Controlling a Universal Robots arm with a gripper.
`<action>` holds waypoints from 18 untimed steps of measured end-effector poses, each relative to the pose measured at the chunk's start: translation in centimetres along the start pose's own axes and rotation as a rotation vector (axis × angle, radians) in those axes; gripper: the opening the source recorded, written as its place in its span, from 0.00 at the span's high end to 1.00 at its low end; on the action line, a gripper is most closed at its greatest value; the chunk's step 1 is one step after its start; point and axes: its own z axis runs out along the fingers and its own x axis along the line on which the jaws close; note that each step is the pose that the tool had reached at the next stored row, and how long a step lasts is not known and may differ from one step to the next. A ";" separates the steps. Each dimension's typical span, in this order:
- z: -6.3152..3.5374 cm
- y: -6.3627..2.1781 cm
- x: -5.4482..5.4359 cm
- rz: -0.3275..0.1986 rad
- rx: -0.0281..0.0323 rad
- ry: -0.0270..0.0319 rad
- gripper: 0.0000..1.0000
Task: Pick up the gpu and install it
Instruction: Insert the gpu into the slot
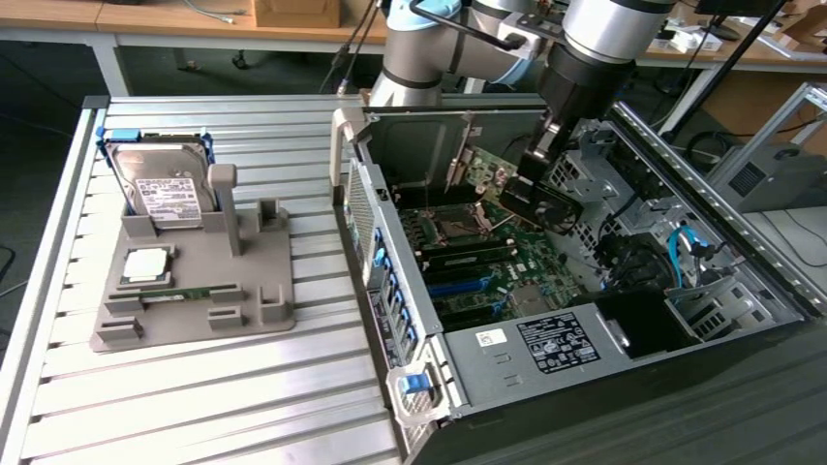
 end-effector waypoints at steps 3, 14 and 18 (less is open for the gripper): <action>0.00 0.00 0.0 -0.011 -0.0003 0.0001 0.73; 0.00 0.00 0.0 -0.058 -0.0016 0.0009 0.73; 0.00 0.00 0.0 -0.077 -0.0021 0.0011 0.73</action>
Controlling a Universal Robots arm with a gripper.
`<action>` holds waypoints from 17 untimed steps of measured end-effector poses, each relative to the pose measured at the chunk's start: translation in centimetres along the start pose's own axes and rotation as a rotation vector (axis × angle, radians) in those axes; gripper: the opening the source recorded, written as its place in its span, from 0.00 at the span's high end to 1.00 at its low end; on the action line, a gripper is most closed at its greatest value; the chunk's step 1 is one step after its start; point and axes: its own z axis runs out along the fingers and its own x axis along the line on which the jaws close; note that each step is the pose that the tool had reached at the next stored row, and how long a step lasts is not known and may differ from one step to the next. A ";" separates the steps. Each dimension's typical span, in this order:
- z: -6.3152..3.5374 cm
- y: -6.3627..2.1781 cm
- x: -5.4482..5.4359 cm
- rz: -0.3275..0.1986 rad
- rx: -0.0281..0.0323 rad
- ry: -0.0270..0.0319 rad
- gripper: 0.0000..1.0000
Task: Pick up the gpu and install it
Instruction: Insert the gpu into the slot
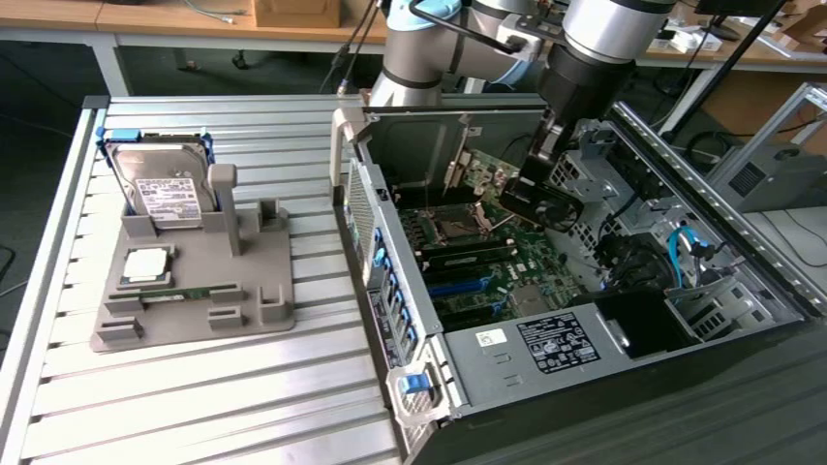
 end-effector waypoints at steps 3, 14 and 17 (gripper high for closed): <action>0.00 0.00 0.0 -0.017 -0.0004 0.0003 0.73; 0.00 0.00 0.0 -0.075 -0.0020 0.0012 0.73; 0.00 0.00 0.0 -0.094 -0.0026 0.0015 0.73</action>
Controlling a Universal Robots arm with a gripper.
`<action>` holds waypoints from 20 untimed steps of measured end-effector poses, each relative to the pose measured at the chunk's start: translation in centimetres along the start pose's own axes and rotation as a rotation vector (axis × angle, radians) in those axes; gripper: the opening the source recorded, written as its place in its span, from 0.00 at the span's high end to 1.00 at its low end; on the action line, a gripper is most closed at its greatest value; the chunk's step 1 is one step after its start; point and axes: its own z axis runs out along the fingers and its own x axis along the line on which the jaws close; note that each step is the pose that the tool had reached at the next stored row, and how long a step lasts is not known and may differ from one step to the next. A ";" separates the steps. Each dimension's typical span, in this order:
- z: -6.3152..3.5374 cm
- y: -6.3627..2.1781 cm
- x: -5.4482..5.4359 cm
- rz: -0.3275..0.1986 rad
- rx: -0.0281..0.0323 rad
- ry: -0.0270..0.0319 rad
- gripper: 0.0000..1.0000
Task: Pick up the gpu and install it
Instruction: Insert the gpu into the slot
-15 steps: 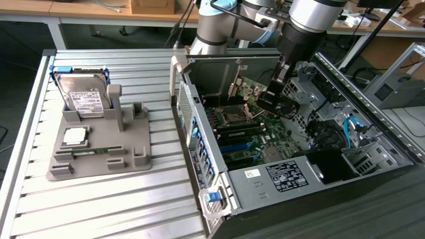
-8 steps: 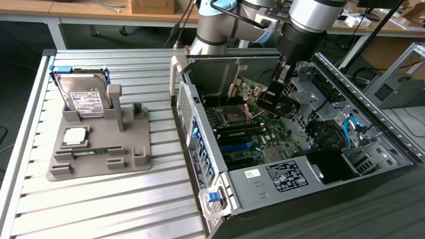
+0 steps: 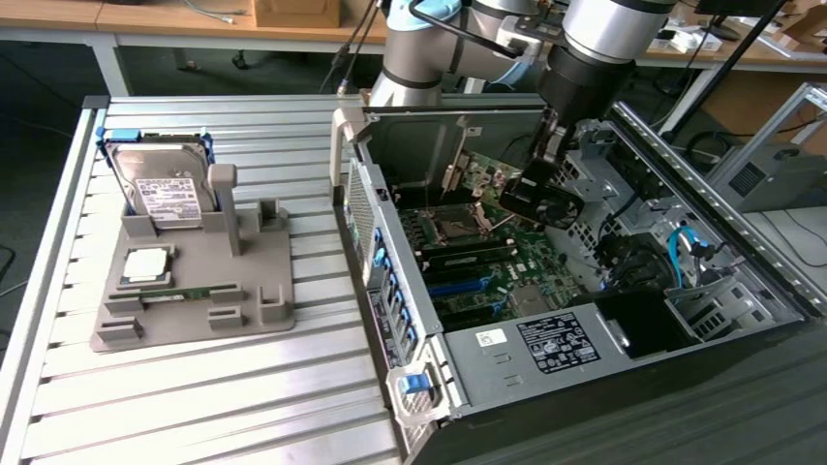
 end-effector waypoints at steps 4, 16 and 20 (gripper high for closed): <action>0.00 0.00 0.0 -0.025 -0.0007 0.0004 0.73; 0.00 0.00 0.0 -0.123 -0.0033 0.0019 0.73; 0.00 0.00 0.0 -0.152 -0.0041 0.0024 0.73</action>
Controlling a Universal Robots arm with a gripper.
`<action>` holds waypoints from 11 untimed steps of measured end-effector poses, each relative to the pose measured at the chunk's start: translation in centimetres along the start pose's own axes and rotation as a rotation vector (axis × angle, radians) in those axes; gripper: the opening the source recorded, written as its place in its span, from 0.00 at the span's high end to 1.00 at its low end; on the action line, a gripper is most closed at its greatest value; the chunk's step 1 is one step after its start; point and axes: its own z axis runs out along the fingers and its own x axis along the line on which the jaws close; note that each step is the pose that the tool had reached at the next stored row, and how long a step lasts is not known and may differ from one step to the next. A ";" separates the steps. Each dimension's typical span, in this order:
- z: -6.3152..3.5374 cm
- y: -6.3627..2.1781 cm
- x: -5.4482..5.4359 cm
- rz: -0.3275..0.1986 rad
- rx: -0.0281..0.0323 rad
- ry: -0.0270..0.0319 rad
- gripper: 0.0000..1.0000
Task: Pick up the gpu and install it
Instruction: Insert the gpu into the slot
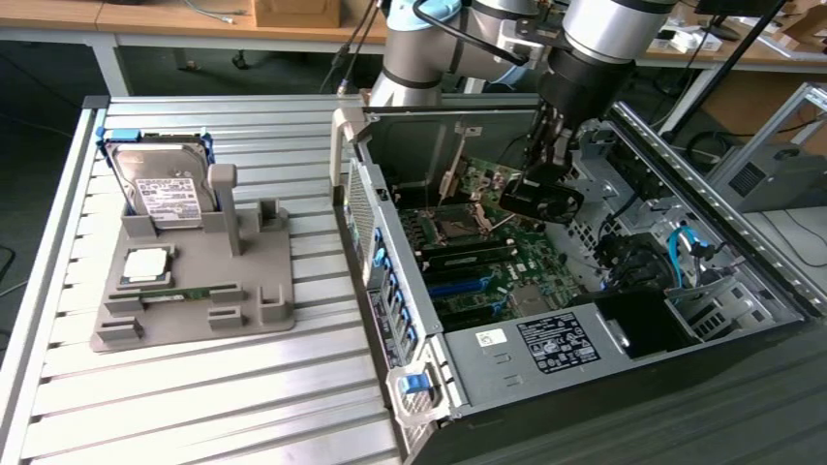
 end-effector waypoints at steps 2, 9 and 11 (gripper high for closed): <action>0.00 0.00 0.0 -0.015 -0.0004 0.0002 0.73; 0.00 0.00 0.0 -0.071 -0.0019 0.0010 0.73; 0.00 -0.01 0.0 -0.086 -0.0023 0.0013 0.73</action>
